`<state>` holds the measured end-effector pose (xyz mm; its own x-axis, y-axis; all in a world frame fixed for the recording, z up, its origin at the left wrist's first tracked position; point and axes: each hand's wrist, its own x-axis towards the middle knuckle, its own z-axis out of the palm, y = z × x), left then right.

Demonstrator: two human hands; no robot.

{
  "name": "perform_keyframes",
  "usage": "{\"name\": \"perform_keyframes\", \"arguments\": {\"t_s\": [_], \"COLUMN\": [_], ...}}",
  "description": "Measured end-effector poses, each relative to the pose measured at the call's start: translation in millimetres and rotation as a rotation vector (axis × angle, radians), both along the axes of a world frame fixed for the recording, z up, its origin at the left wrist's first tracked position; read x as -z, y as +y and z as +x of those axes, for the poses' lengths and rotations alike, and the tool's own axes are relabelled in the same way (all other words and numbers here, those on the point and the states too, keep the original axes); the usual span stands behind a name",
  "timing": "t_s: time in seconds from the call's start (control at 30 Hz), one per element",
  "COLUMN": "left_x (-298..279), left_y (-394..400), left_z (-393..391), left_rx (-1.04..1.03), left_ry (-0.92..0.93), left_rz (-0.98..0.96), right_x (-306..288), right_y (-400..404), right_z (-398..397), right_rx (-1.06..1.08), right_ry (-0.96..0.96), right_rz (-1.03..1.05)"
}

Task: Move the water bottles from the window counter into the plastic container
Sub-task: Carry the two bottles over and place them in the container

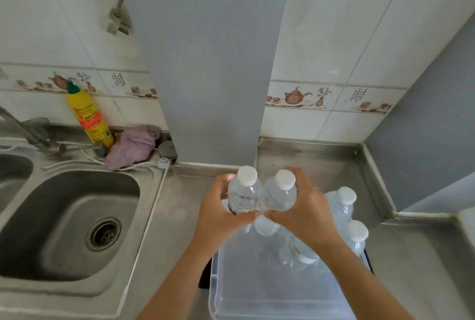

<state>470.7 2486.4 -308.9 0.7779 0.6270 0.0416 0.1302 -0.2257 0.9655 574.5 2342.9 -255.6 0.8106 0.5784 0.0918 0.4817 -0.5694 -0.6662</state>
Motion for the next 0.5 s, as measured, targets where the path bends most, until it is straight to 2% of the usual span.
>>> {"name": "perform_keyframes", "arguments": {"t_s": [0.2, 0.37, 0.5], "left_x": [11.0, 14.4, 22.9], "left_y": [4.1, 5.6, 2.2], "left_z": [4.1, 2.4, 3.8], "left_rx": [0.008, 0.062, 0.067], "left_ry": [0.118, 0.216, 0.237], "left_rz": [0.019, 0.216, 0.267], "right_x": [4.3, 7.3, 7.2], "right_y": [5.6, 7.5, 9.0], "right_z": [5.6, 2.0, 1.2], "right_rx": [-0.047, -0.095, -0.111], "right_ry": [0.029, -0.031, -0.06], "right_rz": [-0.135, -0.267, -0.384]}}
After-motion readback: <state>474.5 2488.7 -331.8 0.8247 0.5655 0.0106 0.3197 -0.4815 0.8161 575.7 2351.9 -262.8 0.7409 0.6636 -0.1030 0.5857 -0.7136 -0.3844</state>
